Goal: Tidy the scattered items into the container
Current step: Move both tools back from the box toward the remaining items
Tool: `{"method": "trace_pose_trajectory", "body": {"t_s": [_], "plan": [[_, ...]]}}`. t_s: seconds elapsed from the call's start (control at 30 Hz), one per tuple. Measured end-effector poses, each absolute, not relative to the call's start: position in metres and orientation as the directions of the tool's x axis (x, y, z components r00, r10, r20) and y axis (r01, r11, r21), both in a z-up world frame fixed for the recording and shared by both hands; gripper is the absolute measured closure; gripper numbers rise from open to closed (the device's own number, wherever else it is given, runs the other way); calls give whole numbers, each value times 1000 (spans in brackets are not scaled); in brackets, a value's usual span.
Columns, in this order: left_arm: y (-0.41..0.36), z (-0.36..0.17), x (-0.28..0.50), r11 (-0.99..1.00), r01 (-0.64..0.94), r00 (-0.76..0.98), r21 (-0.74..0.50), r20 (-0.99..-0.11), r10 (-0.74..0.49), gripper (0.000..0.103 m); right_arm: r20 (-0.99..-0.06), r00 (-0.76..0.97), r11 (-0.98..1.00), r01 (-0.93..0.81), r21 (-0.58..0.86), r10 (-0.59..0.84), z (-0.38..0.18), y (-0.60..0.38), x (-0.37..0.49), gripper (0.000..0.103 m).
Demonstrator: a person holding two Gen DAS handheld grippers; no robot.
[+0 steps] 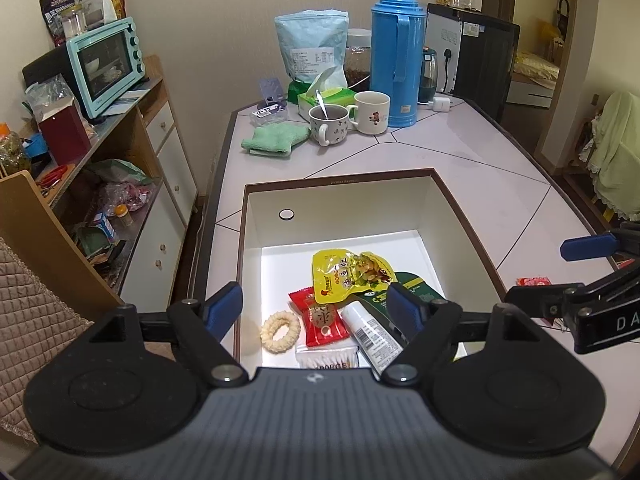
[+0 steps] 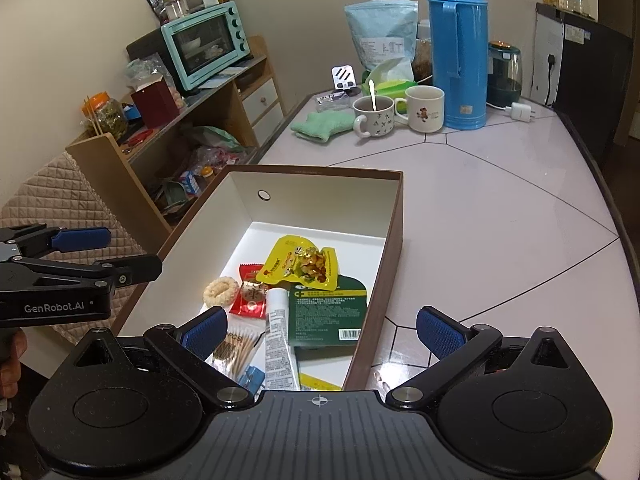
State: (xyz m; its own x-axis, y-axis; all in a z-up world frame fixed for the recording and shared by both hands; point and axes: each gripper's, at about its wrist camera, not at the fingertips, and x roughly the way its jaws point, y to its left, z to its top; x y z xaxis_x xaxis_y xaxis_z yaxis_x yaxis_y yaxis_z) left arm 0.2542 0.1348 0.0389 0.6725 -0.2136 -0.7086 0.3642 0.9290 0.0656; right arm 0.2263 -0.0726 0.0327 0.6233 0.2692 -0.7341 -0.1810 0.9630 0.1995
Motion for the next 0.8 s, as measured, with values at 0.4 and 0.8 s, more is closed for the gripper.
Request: {"method": "trace_pose_trajectory", "body": {"t_s": [0.4, 0.8], "plan": [[134, 45, 223, 941, 329, 689, 80, -702, -181, 15, -732, 614, 955, -220, 201, 295, 36, -73, 203, 0], [130, 44, 194, 952, 294, 684, 81, -714, -150, 9, -745, 589, 947, -256, 196, 313, 34, -78, 180, 0]]}}
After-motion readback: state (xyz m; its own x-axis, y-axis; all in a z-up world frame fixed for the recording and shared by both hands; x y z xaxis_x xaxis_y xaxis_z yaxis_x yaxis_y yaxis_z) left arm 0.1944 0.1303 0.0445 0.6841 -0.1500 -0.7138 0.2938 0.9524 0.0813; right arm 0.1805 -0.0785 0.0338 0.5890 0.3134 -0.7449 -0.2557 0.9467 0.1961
